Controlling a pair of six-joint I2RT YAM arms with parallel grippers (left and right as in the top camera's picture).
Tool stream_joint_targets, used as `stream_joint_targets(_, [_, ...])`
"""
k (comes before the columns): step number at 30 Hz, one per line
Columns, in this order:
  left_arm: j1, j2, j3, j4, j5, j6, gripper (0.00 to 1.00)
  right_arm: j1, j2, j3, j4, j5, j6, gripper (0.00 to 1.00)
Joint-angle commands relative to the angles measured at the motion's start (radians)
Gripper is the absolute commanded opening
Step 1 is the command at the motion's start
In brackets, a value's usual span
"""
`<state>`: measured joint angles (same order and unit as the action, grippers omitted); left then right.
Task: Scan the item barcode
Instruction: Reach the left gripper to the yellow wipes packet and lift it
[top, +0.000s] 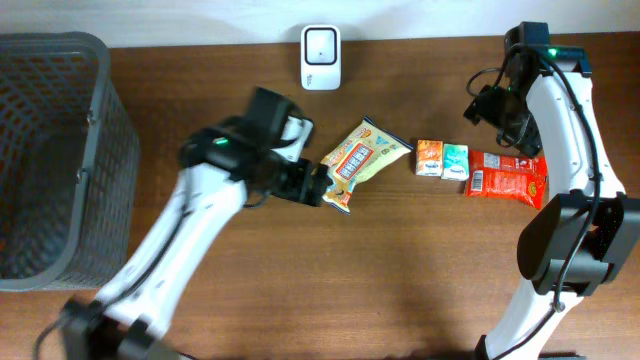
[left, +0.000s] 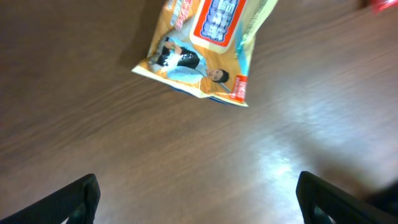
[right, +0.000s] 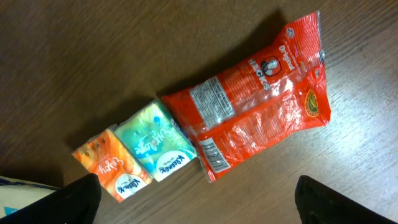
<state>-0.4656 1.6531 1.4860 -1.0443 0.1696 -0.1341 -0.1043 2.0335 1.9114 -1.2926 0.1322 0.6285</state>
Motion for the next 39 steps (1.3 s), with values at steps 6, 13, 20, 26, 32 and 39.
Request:
stream_joint_targets(6, [-0.191,0.287,0.021,0.306,-0.248,0.234,0.99,-0.002,-0.011,0.007,-0.002,0.002,0.009,0.99])
stream_joint_targets(13, [-0.243,0.443,0.021,0.565,-0.399,0.241,0.99,-0.002,-0.011,0.007,-0.002,0.002,0.008,0.99])
stream_joint_targets(20, [-0.245,0.533,0.021,0.602,-0.402,0.241,0.43,-0.002,-0.011,0.007,-0.002,0.002,0.009,0.99])
stream_joint_targets(26, [-0.241,0.411,0.094,0.532,-0.258,0.039,0.0,-0.002,-0.011,0.007,-0.002,0.002,0.009,0.99])
stream_joint_targets(32, [-0.03,0.275,0.12,0.538,0.602,-0.338,0.0,-0.002,-0.011,0.007,-0.002,0.002,0.008,0.99])
stream_joint_targets(39, [0.159,0.306,0.118,0.47,1.033,-0.638,0.0,-0.002,-0.011,0.007,-0.002,0.002,0.009,0.98])
